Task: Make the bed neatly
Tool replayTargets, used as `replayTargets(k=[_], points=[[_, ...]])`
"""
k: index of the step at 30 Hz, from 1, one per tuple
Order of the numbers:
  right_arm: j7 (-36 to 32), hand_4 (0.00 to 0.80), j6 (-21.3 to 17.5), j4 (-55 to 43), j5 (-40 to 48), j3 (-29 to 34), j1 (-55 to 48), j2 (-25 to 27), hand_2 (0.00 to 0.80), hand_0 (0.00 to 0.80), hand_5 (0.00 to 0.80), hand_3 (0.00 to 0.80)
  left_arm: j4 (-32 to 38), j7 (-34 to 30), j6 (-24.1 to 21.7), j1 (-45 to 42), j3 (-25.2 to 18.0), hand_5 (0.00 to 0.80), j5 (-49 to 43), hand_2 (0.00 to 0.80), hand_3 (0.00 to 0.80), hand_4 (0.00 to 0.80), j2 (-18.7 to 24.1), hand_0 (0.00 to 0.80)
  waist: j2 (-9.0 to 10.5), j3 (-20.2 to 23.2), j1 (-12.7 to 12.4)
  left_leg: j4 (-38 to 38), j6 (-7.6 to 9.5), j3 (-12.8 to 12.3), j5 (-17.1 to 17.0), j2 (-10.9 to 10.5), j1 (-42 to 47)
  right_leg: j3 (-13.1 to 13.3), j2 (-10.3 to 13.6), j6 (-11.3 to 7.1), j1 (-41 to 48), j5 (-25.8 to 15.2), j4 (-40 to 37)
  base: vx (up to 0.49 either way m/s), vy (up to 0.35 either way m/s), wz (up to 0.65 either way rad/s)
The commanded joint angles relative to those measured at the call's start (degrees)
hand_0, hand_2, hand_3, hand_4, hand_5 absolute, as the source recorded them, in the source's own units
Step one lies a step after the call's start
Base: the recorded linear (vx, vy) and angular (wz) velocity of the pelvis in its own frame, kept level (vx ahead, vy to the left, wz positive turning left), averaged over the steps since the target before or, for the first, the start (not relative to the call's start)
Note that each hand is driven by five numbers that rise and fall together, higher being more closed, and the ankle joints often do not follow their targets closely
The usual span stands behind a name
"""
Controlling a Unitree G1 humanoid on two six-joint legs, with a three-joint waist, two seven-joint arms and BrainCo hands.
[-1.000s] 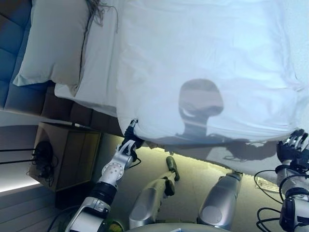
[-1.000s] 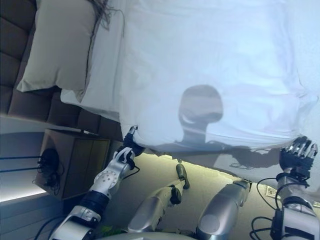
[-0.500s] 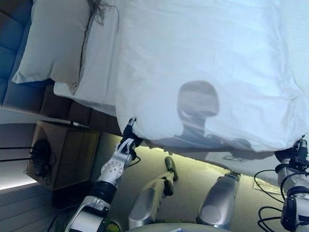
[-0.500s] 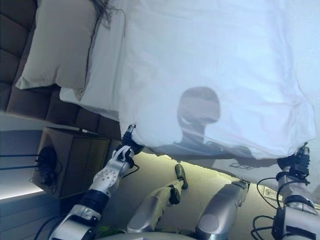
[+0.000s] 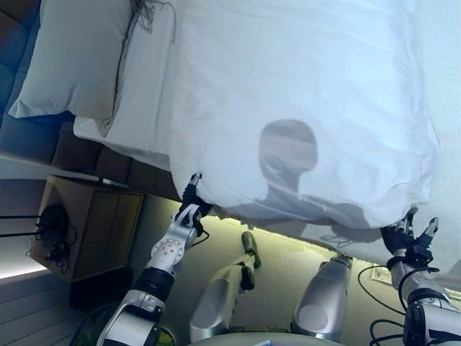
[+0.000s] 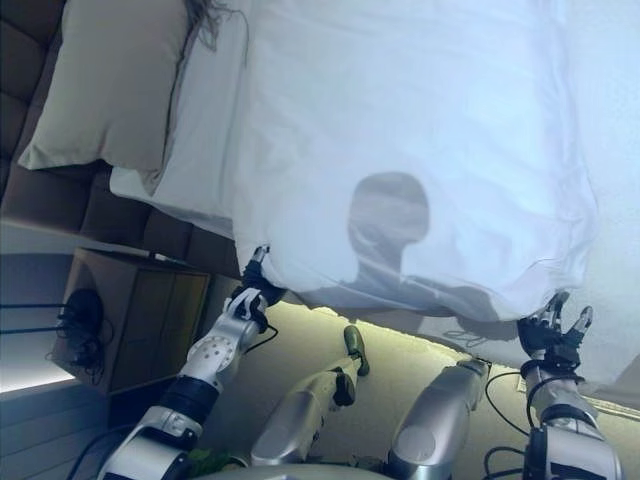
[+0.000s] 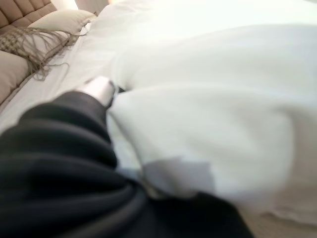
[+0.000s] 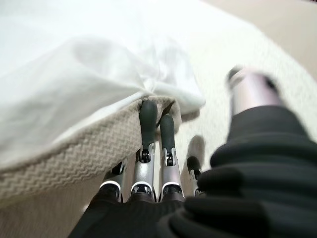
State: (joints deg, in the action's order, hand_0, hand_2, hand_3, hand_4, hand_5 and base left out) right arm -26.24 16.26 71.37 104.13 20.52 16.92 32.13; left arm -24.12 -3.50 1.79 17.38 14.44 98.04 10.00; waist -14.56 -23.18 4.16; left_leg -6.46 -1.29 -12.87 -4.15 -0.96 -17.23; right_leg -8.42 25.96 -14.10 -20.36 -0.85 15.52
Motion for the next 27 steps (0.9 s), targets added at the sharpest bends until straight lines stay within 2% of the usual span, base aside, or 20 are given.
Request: replayTargets(k=[1, 12, 20, 27], points=[[-0.03, 0.000, 2.53, 0.43, 0.13, -2.15, 0.02, -1.67, 0.000, 0.000, 0.000, 0.000, -0.05, -3.31, -3.28, 4.32, -5.61, 0.800, 0.80, 0.800, 0.800, 0.800, -1.80, 0.800, -1.15, 2.09, 0.73, -2.98, -6.67, 3.16, -1.90, 5.86, -1.86, 3.54, 0.64, 0.37, -2.49, -5.17, -0.34, 0.010, 0.110, -0.01], [-2.33, 0.000, 2.12, -3.51, 1.36, -6.73, 0.58, -4.57, 0.000, 0.000, 0.000, 0.000, 1.86, -2.44, -5.37, 2.52, -3.46, 0.800, 3.32, 0.800, 0.800, 0.800, -4.35, 0.800, -3.84, 2.79, 2.38, -2.11, -6.16, 1.44, -1.56, 4.54, 0.89, 4.68, 2.16, 0.39, -1.79, -4.95, -0.30, 0.044, 0.098, -0.09], [-4.07, 0.000, -0.08, -8.60, -2.44, -8.16, 0.63, -6.48, 0.000, 0.000, 0.000, 0.000, 2.02, -2.20, -5.32, 1.91, -2.37, 0.800, 3.11, 0.800, 0.800, 0.800, -5.61, 0.800, -3.92, 3.05, 2.28, -2.24, -5.89, 1.98, -1.32, 4.27, 1.67, 4.21, 2.68, 0.51, -1.15, -5.17, -0.11, 0.011, 0.003, -0.02], [-9.17, 0.000, -2.15, -13.89, -6.89, -9.93, -0.87, -7.94, 0.000, 0.000, 0.000, 0.000, 2.22, -2.97, -5.14, 0.51, -2.29, 0.800, 2.51, 0.800, 0.800, 0.800, -5.84, 0.800, -3.44, 3.33, 2.21, -2.14, -5.76, 2.57, -1.07, 4.06, 2.13, 3.73, 2.43, 0.64, -0.45, -5.32, -0.49, 0.000, -0.014, 0.01]])
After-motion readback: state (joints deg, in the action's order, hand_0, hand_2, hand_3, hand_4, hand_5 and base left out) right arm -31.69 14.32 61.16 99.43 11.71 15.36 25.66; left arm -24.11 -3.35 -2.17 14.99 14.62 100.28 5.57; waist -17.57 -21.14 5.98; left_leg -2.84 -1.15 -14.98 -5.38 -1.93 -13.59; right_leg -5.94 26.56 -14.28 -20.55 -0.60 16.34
